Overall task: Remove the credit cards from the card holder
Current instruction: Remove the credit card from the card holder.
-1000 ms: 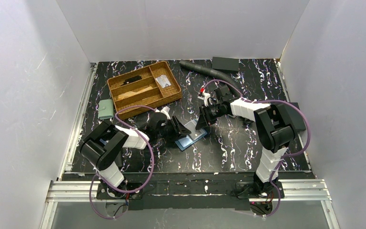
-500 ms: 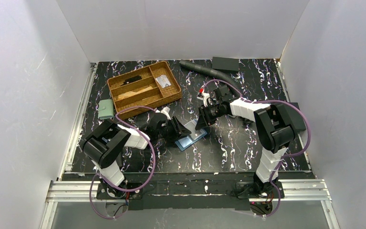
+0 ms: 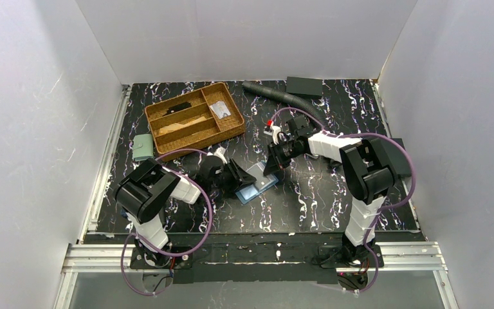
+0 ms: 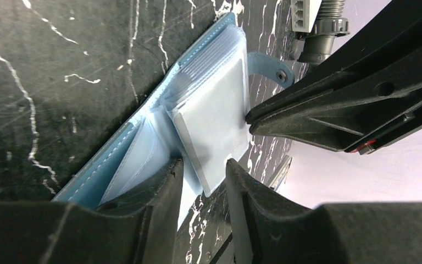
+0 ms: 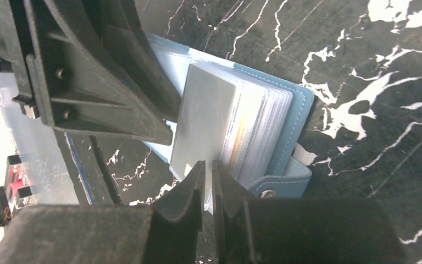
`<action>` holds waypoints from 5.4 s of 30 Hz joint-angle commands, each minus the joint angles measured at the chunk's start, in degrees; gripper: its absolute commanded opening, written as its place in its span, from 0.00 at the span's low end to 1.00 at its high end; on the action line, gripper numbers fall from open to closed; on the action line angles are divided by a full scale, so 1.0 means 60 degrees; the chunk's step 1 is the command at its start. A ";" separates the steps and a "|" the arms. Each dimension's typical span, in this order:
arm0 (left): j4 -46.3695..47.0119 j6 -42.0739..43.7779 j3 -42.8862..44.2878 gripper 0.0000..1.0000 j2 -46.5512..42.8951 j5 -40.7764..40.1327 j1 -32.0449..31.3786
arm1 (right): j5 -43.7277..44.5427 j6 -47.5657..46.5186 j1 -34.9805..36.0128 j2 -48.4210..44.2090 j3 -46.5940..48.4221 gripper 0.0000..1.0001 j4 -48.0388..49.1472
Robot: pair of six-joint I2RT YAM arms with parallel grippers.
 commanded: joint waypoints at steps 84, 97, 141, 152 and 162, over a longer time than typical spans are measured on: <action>0.0869 0.0040 -0.0321 0.66 0.0975 0.0900 0.0384 | -0.3427 0.4324 -0.0114 0.0623 -0.1469 0.60 0.3819; 0.1058 -0.0113 -0.0302 0.98 0.1013 0.0894 0.0382 | -0.3843 0.4891 0.0437 0.0471 -0.1634 0.59 0.4756; 0.1146 0.0054 -0.1829 0.23 -0.0394 0.0518 0.1068 | -0.1108 0.1421 0.0141 0.0568 -0.0619 0.39 0.0993; 0.1990 0.1530 -0.1645 0.00 -0.1581 0.1987 0.1158 | -0.3045 -0.1104 -0.0019 -0.0004 0.0109 0.43 -0.0794; 0.5348 0.0747 -0.1315 0.00 -0.0510 0.3186 0.1059 | -0.3805 -0.0220 -0.0248 -0.0665 -0.0358 0.46 0.0204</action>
